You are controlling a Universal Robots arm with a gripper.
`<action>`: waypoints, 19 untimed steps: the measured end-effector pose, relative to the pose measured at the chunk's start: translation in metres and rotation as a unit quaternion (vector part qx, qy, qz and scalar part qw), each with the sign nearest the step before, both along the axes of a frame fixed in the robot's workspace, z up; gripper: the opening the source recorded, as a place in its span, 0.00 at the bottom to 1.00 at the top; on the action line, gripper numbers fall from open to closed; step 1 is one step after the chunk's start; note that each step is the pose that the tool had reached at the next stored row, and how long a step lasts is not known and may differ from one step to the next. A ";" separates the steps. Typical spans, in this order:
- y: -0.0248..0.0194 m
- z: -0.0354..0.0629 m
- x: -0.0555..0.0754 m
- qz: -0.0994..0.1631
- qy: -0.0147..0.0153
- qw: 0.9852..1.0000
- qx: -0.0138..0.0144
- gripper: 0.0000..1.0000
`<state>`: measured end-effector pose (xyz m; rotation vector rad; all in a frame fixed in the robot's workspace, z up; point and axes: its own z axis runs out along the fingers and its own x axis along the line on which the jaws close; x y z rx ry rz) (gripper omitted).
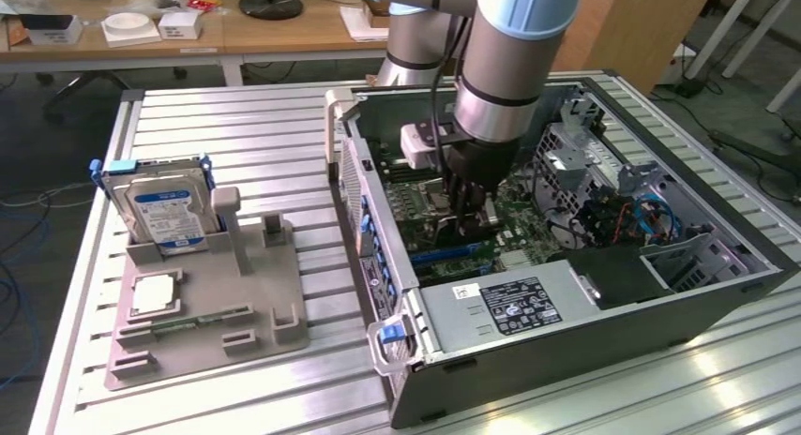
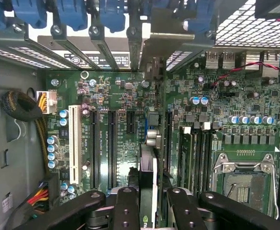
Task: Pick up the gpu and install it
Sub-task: 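Insert the gpu into the slot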
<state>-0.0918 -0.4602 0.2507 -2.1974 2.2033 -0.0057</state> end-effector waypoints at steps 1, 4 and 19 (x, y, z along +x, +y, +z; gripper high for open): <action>-0.0005 0.0000 0.000 0.000 0.000 1.000 0.000 0.27; -0.0005 0.0000 0.000 0.000 0.000 1.000 0.000 0.27; -0.0002 -0.0032 0.002 0.000 0.000 1.000 0.000 0.27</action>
